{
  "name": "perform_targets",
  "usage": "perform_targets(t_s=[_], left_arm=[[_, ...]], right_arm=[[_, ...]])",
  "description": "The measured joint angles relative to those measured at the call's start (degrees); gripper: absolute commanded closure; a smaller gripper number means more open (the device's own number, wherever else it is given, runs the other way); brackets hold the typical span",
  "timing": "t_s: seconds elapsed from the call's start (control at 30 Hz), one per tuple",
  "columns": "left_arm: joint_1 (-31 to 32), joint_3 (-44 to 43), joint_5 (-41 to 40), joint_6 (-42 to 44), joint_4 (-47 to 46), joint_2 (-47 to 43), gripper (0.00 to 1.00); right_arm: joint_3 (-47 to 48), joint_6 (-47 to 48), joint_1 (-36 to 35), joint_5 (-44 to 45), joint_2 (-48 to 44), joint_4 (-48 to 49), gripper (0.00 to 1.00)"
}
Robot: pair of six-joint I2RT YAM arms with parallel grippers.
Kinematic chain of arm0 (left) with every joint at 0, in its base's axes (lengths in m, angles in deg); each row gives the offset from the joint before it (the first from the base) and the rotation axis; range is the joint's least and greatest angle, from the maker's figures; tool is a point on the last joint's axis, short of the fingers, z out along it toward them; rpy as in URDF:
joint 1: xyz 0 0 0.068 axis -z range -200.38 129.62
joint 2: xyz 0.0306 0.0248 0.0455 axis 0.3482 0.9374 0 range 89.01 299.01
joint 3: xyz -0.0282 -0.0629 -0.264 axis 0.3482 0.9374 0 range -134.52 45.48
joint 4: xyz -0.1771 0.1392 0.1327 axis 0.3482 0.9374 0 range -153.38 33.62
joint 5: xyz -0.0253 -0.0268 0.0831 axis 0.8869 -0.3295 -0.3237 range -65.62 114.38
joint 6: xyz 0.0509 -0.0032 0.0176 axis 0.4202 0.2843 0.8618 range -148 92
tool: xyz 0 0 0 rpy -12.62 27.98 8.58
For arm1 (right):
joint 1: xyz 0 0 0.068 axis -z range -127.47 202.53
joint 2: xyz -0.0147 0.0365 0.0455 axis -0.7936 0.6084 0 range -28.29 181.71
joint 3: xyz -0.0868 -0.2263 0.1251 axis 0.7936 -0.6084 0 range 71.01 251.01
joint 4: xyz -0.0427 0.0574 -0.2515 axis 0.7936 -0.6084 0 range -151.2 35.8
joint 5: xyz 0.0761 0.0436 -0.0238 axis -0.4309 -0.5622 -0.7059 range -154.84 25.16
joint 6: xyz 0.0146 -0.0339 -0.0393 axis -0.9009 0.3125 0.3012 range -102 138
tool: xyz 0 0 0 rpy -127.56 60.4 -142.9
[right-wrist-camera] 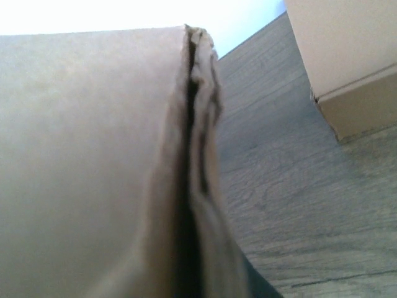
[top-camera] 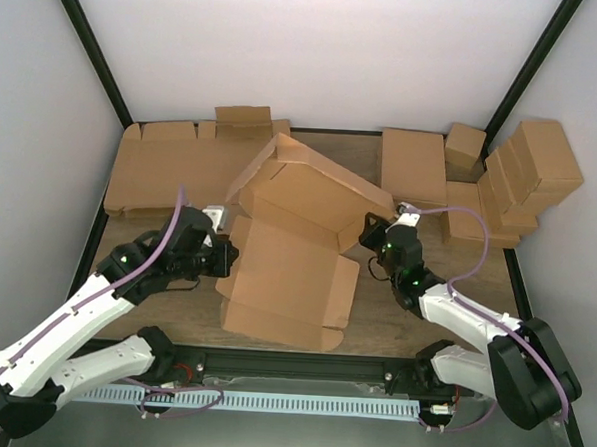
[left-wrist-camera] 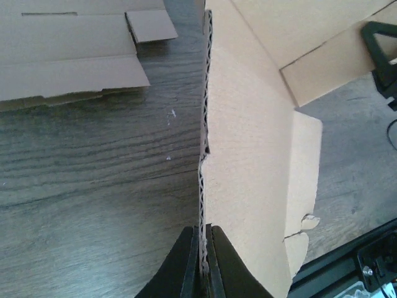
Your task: Fold the paper box
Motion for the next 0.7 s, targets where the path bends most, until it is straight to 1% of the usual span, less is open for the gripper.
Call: perform_targets(t_s=[0.07, 0.13, 0.33, 0.5, 0.6, 0.7], left_arm=[[0.0, -2.56, 0.44, 1.07, 1.46, 1.62, 0.96], [-0.02, -5.62, 0.55, 2.03, 3.26, 3.58, 0.96], [-0.13, -13.49, 0.52, 4.39, 8.96, 8.13, 0.96], [-0.13, -19.45, -0.72, 5.6, 13.38, 10.47, 0.96], [-0.17, -22.16, -1.73, 6.16, 15.65, 11.39, 0.96], [-0.17, -24.11, -2.6, 6.88, 17.75, 12.39, 0.96]], right_arm=[[0.0, -1.25, 0.0, -0.68, 0.92, 0.04, 0.79], [-0.07, -2.49, 0.0, -1.53, 1.81, 0.07, 0.77], [-3.52, -4.17, 0.0, -4.85, 2.49, 0.72, 0.35], [-5.97, -3.41, -0.02, -8.76, -1.05, -1.77, 0.1], [-6.58, -2.03, 0.0, -11.26, -5.42, -4.11, 0.01], [-6.78, 0.26, 0.0, -14.01, -10.14, -7.13, 0.0]])
